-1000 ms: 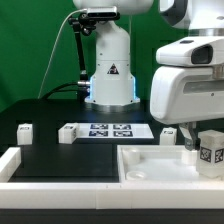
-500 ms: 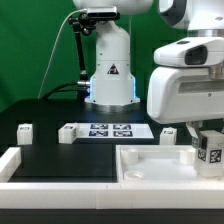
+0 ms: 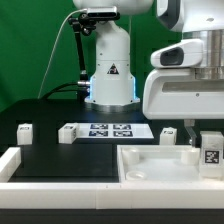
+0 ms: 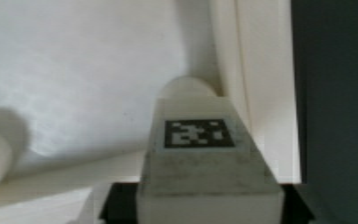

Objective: Assemble one leg

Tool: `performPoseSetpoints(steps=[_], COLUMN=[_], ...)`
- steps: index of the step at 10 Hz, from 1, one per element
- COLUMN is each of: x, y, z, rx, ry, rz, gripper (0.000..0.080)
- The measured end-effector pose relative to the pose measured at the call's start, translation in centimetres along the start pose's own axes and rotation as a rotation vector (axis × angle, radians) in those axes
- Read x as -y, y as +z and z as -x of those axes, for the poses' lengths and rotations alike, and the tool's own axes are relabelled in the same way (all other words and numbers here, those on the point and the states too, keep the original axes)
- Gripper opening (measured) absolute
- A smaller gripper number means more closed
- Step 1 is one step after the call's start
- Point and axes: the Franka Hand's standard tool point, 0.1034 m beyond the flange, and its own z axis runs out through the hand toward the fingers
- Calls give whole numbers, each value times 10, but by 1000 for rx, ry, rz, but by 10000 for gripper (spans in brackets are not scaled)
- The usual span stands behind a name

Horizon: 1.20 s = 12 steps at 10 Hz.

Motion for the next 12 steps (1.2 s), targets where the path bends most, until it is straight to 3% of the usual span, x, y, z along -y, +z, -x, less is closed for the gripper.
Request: performPoseSetpoints(steps=[3,5,8,11,12], x=[0,-1,-3,-2,-1], y=[1,1,1,2,2], z=[1,2,2,3,3], rx=[-18,-32,-18,-9,-9], ry=[423,724,992,1074,1059], rz=[-11,-1,-15,-22,-22], gripper=[290,290,291,291,472])
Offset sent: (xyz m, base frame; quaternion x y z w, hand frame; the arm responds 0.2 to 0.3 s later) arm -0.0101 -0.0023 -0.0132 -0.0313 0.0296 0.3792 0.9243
